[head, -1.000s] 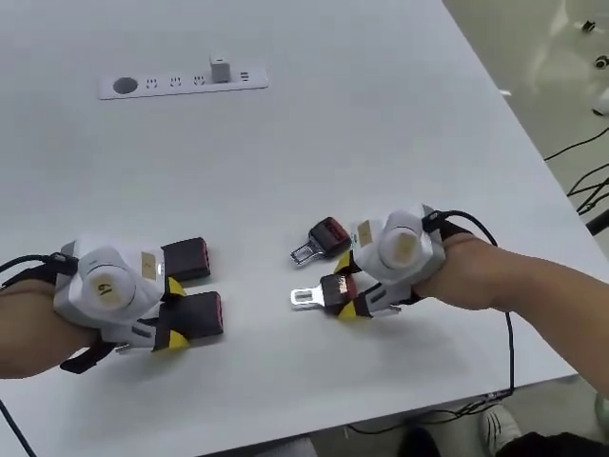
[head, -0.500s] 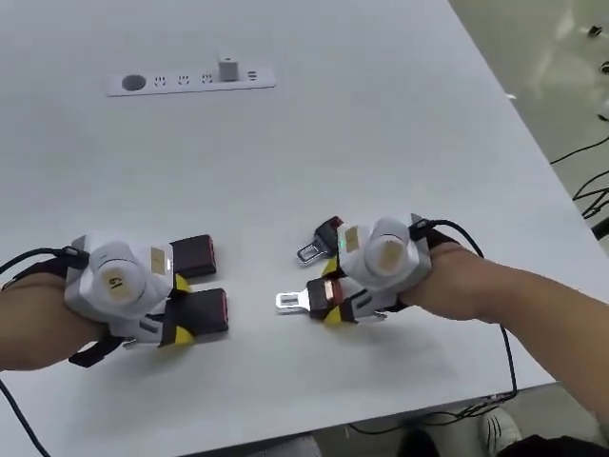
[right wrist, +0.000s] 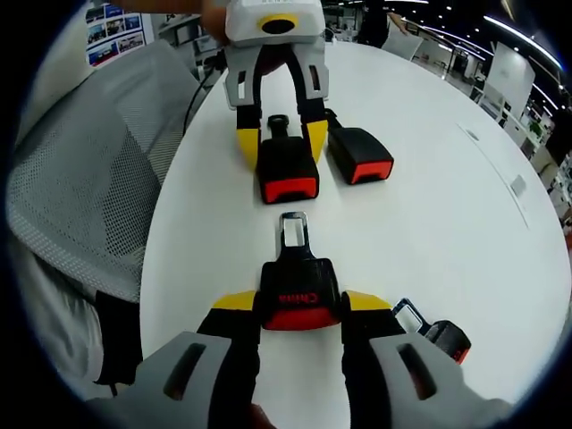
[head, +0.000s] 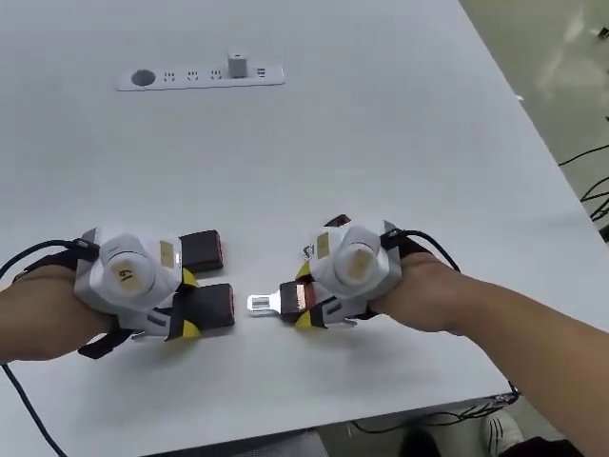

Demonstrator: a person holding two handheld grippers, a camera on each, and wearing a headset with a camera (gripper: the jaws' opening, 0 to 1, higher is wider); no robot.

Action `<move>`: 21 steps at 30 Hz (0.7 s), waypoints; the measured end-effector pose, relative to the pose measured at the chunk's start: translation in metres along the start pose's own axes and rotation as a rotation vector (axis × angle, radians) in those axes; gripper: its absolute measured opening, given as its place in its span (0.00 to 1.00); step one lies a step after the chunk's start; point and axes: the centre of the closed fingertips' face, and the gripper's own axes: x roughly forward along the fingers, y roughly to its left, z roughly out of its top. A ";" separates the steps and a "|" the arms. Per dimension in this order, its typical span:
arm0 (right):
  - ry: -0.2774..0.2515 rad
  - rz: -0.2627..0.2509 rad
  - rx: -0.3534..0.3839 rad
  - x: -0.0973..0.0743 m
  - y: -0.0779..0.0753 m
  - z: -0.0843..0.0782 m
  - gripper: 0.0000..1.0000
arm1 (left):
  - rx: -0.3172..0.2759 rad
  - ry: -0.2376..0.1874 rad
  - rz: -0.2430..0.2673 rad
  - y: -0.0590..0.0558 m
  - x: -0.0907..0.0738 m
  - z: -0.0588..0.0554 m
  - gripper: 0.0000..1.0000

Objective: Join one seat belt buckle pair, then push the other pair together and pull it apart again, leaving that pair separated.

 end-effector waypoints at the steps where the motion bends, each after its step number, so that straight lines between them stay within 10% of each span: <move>1: -0.002 -0.002 -0.004 0.001 0.002 0.003 0.34 | -0.002 -0.001 0.001 0.000 0.000 0.000 0.34; 21: 0.000 -0.001 -0.032 0.012 0.003 0.023 0.34 | 0.000 0.007 0.003 0.000 0.000 0.000 0.34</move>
